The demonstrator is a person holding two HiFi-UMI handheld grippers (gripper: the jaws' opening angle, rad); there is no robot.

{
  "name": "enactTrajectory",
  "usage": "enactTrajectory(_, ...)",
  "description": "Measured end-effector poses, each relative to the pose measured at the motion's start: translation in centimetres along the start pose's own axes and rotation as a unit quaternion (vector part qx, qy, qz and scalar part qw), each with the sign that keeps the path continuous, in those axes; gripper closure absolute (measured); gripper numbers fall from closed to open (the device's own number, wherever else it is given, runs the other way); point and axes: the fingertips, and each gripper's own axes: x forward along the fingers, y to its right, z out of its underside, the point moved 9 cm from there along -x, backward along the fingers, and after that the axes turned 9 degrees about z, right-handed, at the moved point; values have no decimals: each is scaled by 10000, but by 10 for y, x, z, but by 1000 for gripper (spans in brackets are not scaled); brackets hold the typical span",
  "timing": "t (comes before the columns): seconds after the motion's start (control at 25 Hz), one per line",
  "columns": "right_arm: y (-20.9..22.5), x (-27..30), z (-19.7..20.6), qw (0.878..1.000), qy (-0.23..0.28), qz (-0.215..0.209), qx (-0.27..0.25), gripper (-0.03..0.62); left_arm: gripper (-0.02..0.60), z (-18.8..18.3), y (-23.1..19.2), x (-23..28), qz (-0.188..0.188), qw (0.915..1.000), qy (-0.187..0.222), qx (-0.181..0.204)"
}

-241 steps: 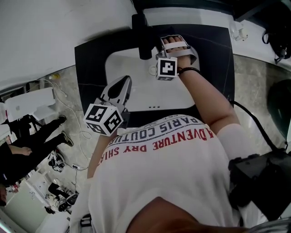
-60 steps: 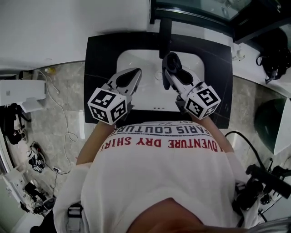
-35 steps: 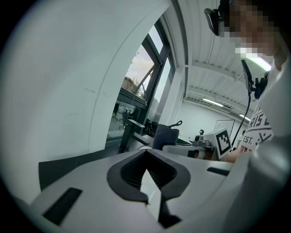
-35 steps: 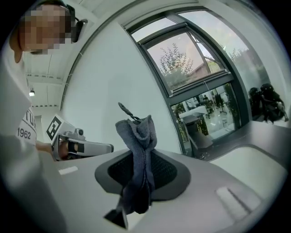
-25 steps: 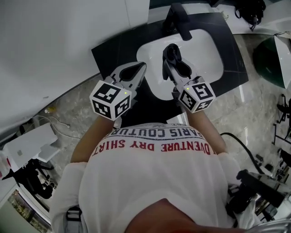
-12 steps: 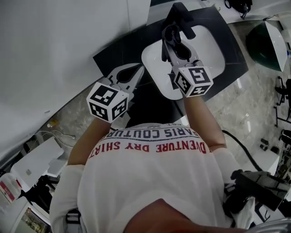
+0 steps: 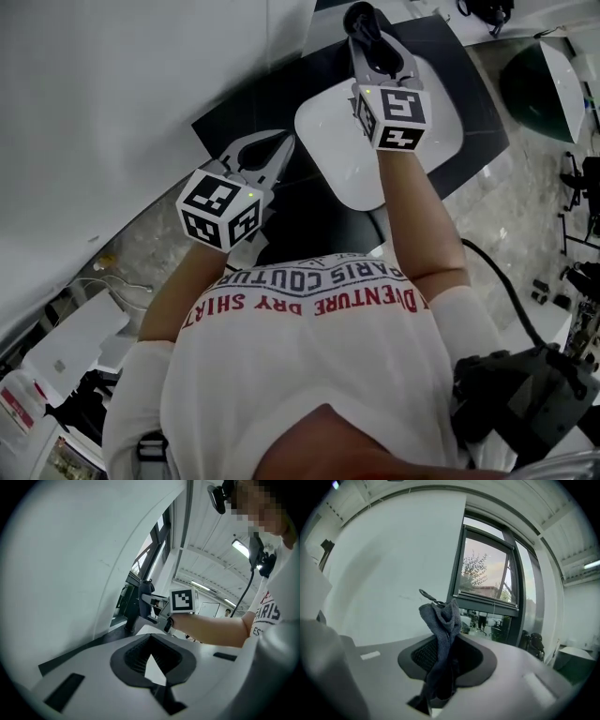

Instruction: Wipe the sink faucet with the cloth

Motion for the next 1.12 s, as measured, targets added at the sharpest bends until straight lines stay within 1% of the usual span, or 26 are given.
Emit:
enactTrajectory(0.2,4,26,6,9985,-273,365,-303,517,581,1,-7,-4,31,10000,56,-60)
enactTrajectory(0.36,2,39,9,9958,-336,617,-587,517,581,5,-13,-6,13,9999,63,-114)
enactTrajectory(0.56,-7,41,10,9900,-438,867,-1023,517,581,7,-17,-9,21,9998,89,-166)
enactTrajectory(0.8,-22,41,23,9802,-526,1107,-1556,517,581,11,-23,-11,32,9997,82,-240)
enactTrajectory(0.92,-29,44,37,9781,-733,1198,-1537,517,581,15,-29,-11,32,9995,42,-313)
enactTrajectory(1.12,-35,55,66,9786,-1152,1249,-1164,517,581,22,-37,-8,57,9993,-42,-365)
